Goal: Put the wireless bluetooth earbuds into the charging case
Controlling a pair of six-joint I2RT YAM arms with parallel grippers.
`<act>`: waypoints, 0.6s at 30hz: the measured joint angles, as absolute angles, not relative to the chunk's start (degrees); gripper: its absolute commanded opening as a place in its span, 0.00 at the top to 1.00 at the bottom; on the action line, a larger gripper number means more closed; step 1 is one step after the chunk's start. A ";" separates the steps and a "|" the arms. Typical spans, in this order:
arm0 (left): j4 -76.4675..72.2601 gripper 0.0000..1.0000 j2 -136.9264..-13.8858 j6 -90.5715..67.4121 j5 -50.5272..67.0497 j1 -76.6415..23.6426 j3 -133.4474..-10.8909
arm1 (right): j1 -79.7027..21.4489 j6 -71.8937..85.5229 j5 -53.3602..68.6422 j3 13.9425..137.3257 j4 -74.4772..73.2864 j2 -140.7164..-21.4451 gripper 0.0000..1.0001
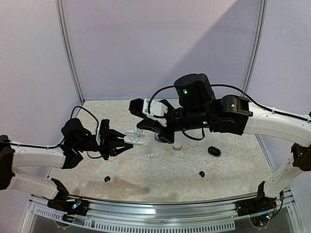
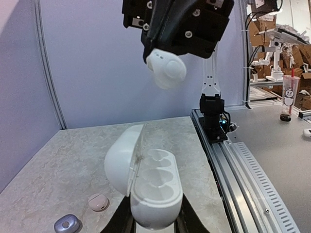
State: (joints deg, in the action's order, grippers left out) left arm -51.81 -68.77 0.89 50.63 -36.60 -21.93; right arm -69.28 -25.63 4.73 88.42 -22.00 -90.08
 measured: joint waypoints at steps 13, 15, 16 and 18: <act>-52.88 1.00 -68.77 5.04 51.70 -37.30 -21.93 | -70.89 -25.82 1.96 87.99 -22.24 -90.06 1.00; -52.90 1.00 -68.77 5.39 51.90 -37.47 -21.93 | -71.09 -25.85 1.89 87.88 -22.20 -90.06 1.00; -52.90 1.00 -68.77 5.58 51.94 -37.54 -21.93 | -71.20 -25.85 1.78 87.83 -22.22 -90.06 1.00; -52.95 1.00 -68.77 5.82 52.03 -37.67 -21.93 | -71.37 -25.85 1.74 87.74 -22.24 -90.06 1.00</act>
